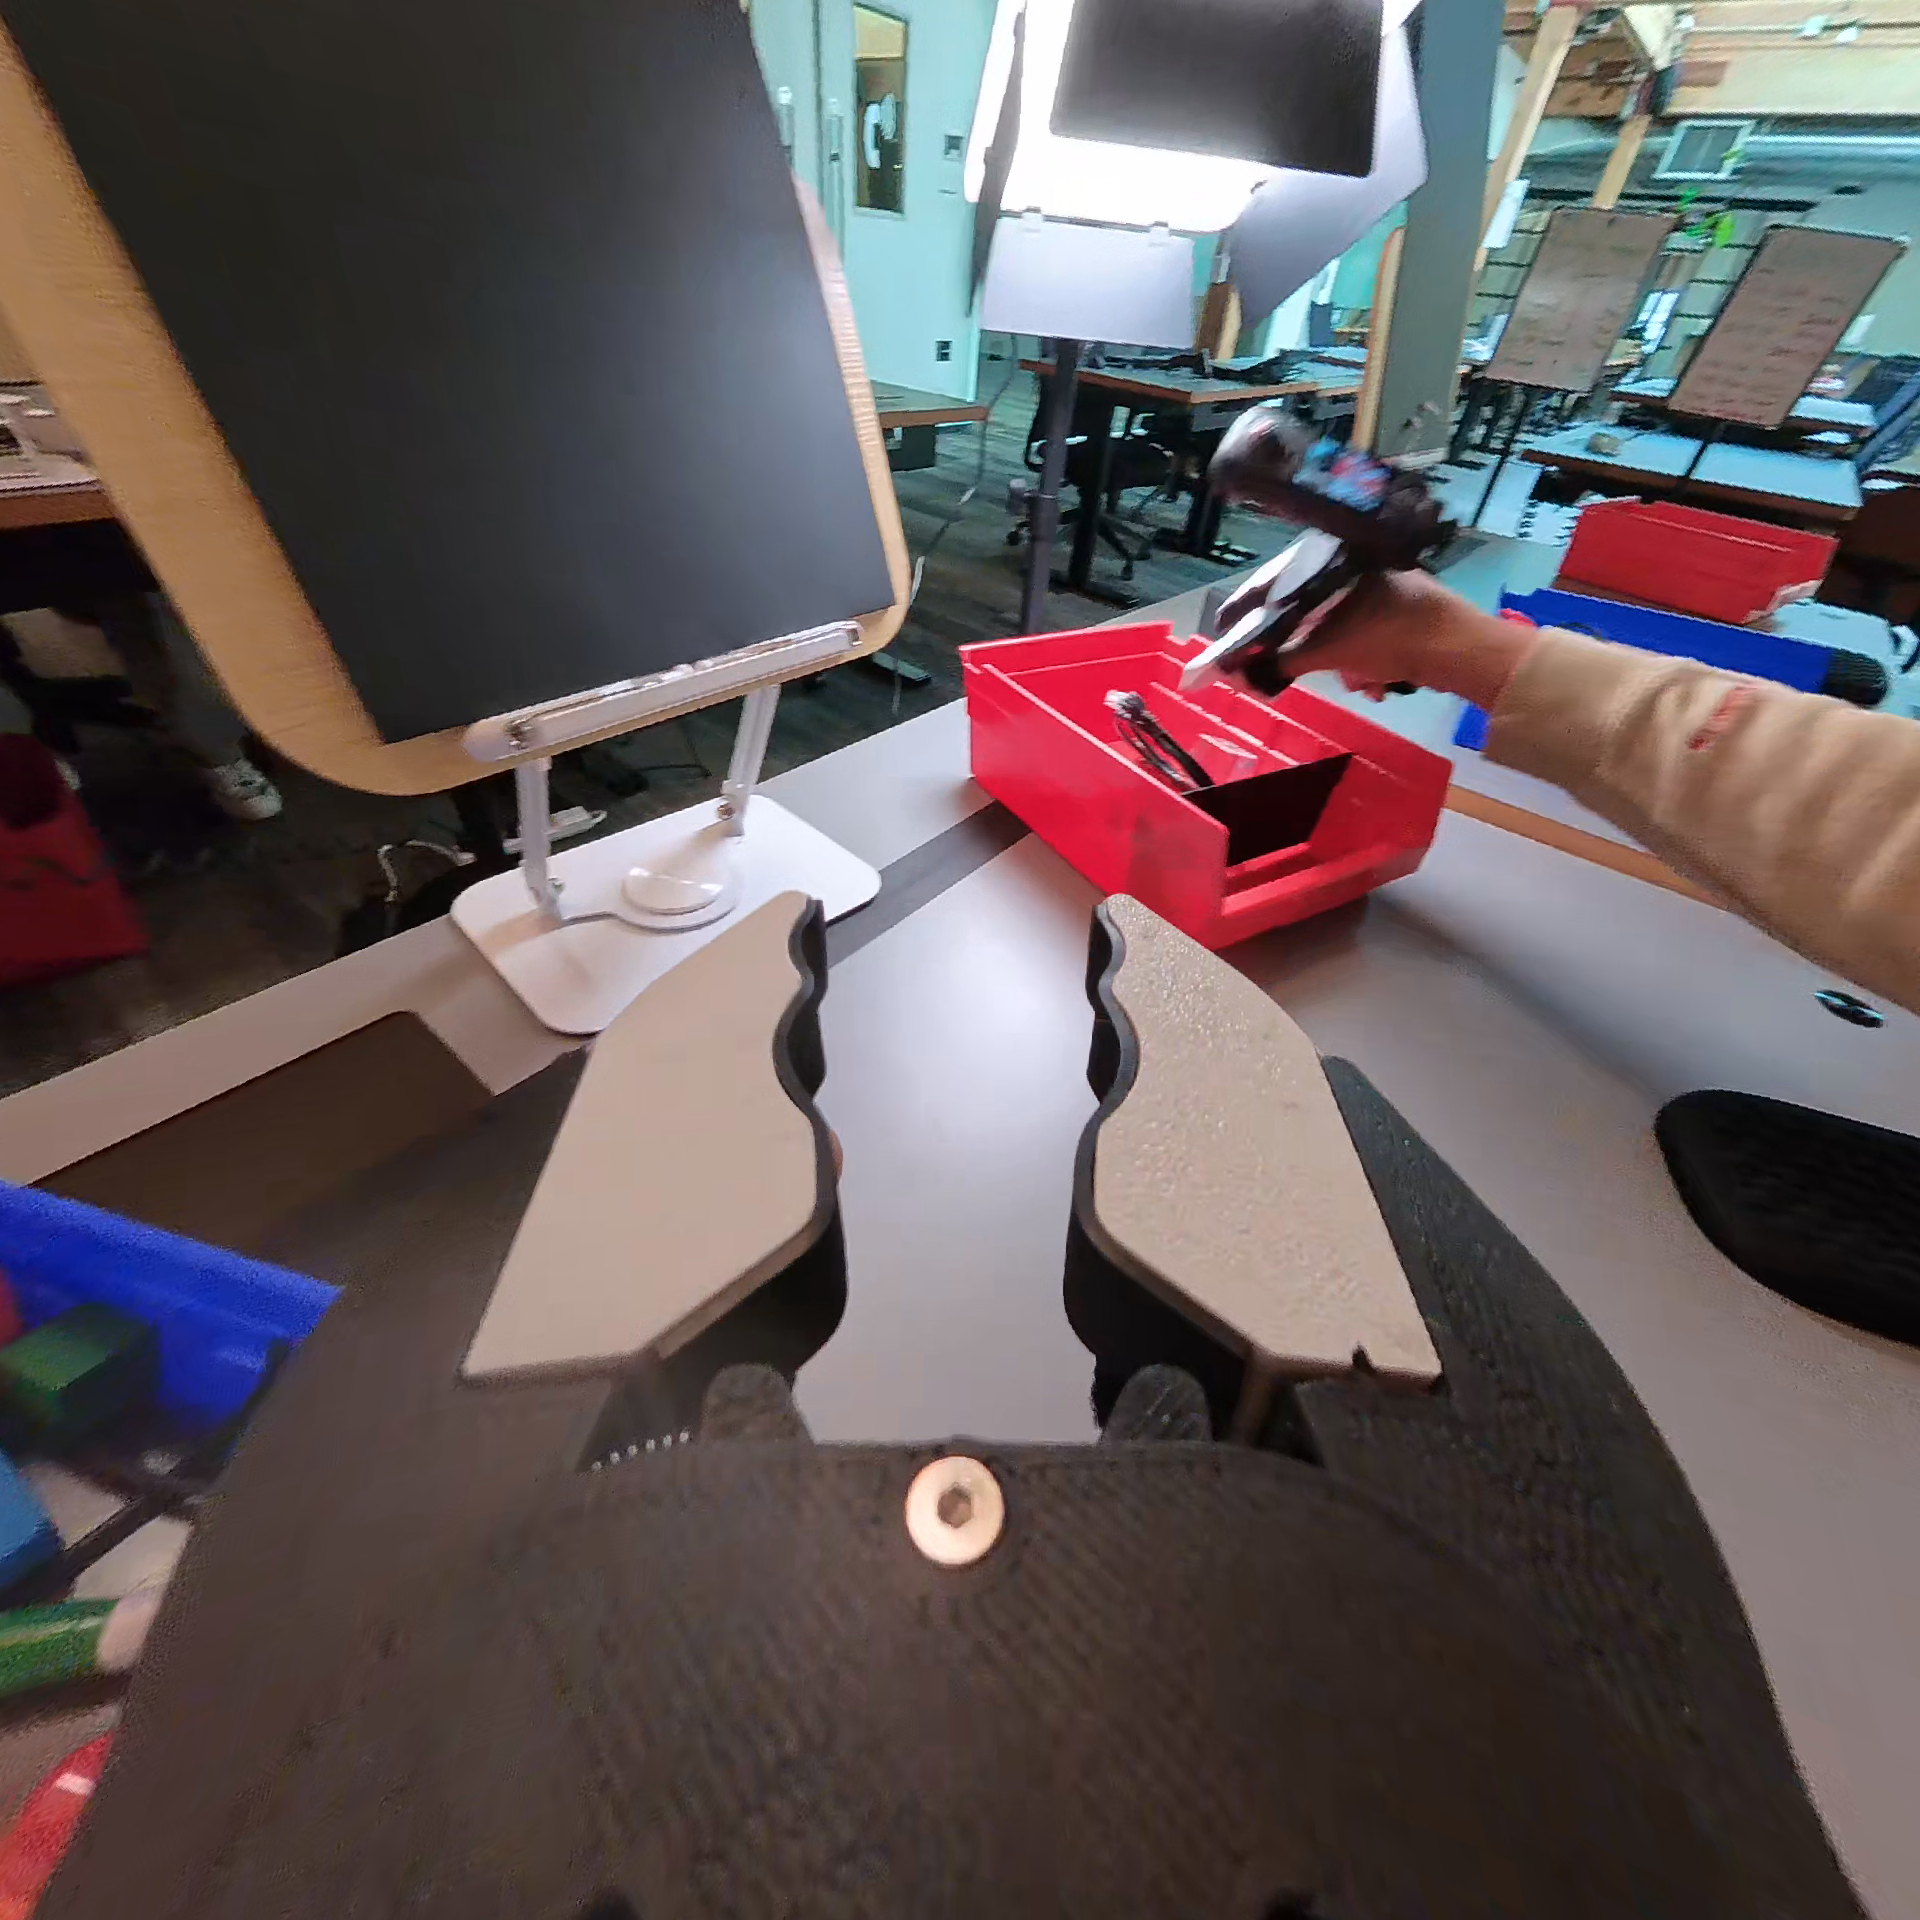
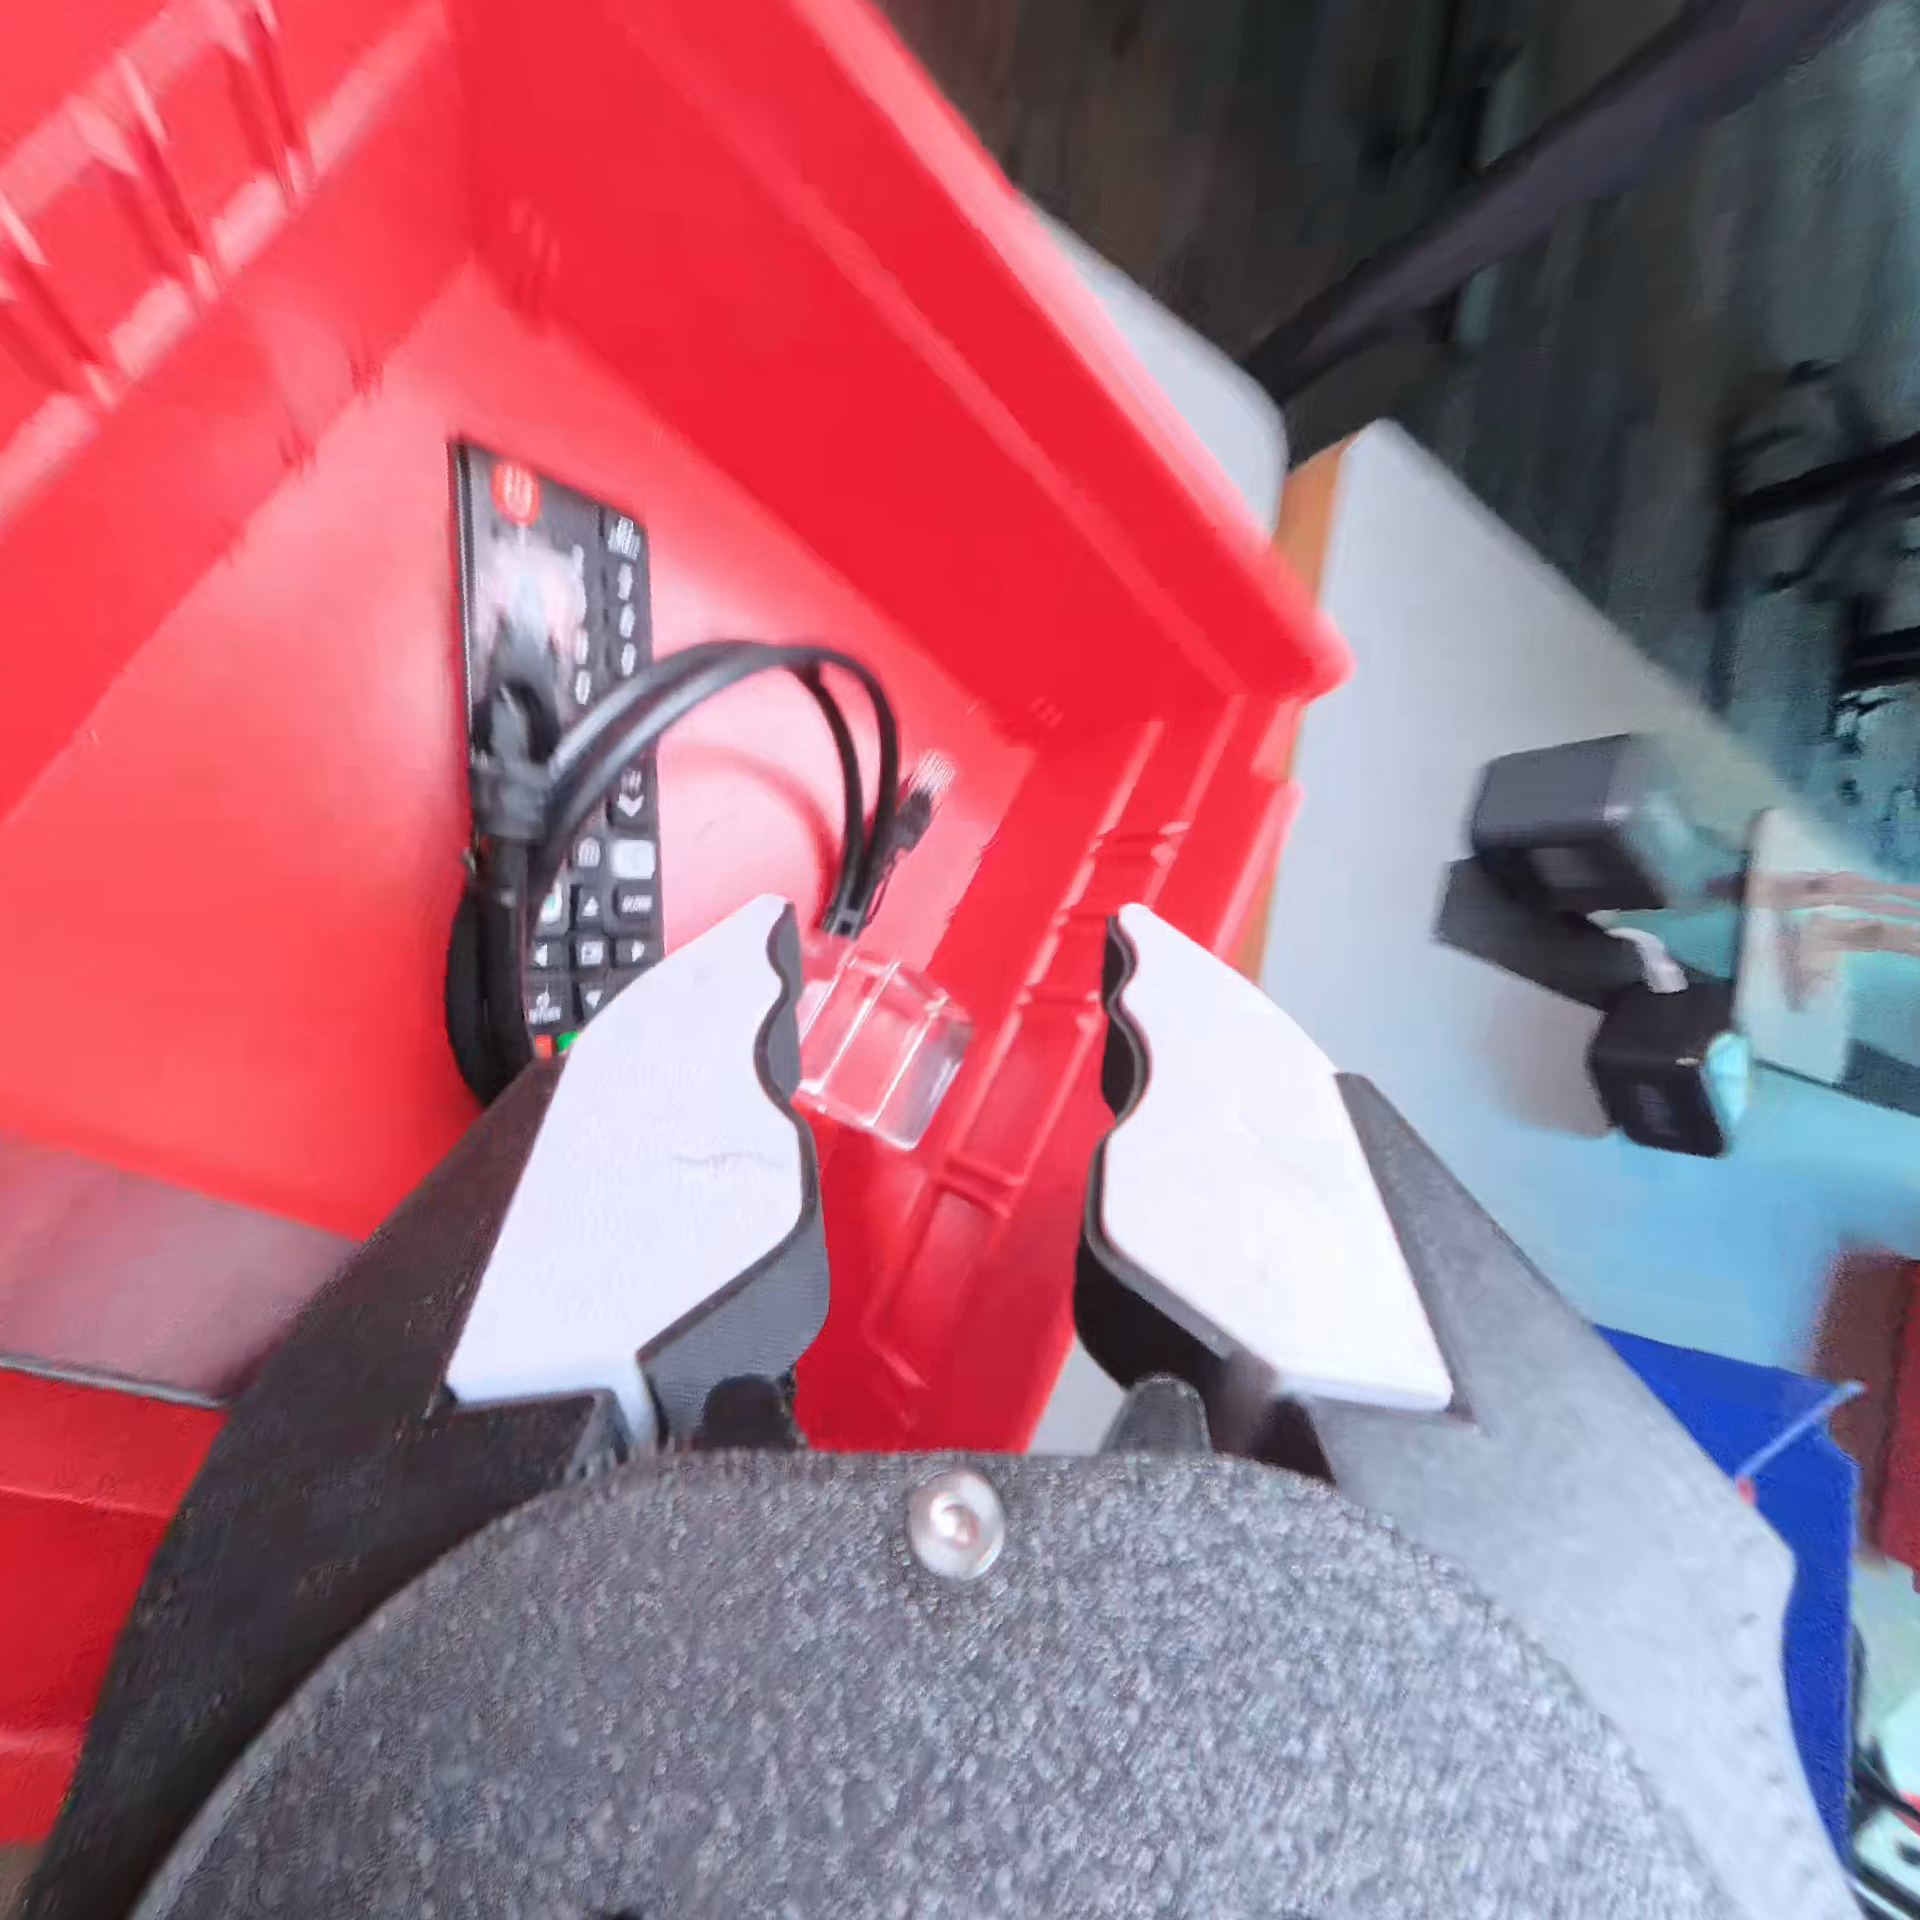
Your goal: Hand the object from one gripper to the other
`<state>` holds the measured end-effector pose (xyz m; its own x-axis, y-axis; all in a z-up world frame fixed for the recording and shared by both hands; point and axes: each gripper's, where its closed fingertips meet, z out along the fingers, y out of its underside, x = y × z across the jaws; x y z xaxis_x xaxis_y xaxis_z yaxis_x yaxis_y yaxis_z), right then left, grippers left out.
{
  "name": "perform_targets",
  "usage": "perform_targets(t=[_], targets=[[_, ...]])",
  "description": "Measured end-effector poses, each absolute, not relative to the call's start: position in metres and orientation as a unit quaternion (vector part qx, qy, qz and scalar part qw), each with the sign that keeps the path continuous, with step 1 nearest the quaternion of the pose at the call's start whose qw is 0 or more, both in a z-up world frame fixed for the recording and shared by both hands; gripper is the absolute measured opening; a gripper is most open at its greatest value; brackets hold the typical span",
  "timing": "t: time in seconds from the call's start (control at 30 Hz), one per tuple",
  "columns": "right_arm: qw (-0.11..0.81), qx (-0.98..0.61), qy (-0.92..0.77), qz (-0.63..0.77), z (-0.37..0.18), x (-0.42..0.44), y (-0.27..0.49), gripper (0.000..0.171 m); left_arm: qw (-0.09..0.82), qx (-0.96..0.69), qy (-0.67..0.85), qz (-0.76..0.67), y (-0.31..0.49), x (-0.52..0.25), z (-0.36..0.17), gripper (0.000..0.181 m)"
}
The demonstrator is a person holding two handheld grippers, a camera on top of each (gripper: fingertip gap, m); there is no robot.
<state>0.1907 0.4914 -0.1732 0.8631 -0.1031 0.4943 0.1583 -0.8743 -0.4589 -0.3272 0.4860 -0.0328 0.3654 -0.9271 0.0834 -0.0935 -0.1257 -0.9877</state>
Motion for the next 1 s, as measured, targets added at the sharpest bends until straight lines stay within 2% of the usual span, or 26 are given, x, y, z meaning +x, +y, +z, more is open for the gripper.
perform_targets(t=[0.03,0.1,0.2,0.3,0.5,0.6,0.7,0.8,0.9,1.0], targets=[[0.288,-0.919,-0.018,-0.268,-0.154,0.186,0.495,0.058,0.529,-0.642,0.395,-0.39,0.49,-0.331,-0.033,0.048],[0.377,-0.89,-0.049,-0.251,-0.119,0.157,0.503,0.056,0.534,-0.65,0.385,-0.378,0.498,-0.339,-0.035,0.047],[0.519,-0.83,-0.147,-0.142,-0.08,0.063,0.499,0.054,0.542,-0.66,0.371,-0.365,0.51,-0.352,-0.037,0.047],[0.597,-0.771,-0.222,-0.001,-0.071,-0.042,0.459,0.049,0.548,-0.67,0.352,-0.357,0.523,-0.367,-0.037,0.046],[0.579,-0.737,-0.286,0.198,-0.133,-0.192,0.365,0.046,0.543,-0.735,0.323,-0.246,0.589,-0.417,-0.05,0.045],[0.581,-0.718,-0.296,0.245,-0.158,-0.231,0.343,0.044,0.49,-0.791,0.334,-0.152,0.639,-0.445,-0.076,0.046],[0.583,-0.705,-0.315,0.254,-0.175,-0.247,0.337,0.039,0.4,-0.85,0.337,-0.055,0.68,-0.477,-0.123,0.052],[0.582,-0.7,-0.32,0.262,-0.18,-0.251,0.334,0.036,0.312,-0.892,0.325,-0.038,0.695,-0.485,-0.172,0.063],[0.583,-0.7,-0.319,0.263,-0.181,-0.249,0.333,0.034,0.262,-0.908,0.327,-0.013,0.701,-0.481,-0.206,0.073],[0.584,-0.7,-0.317,0.261,-0.181,-0.245,0.332,0.031,0.232,-0.912,0.335,0.047,0.708,-0.486,-0.228,0.07]])
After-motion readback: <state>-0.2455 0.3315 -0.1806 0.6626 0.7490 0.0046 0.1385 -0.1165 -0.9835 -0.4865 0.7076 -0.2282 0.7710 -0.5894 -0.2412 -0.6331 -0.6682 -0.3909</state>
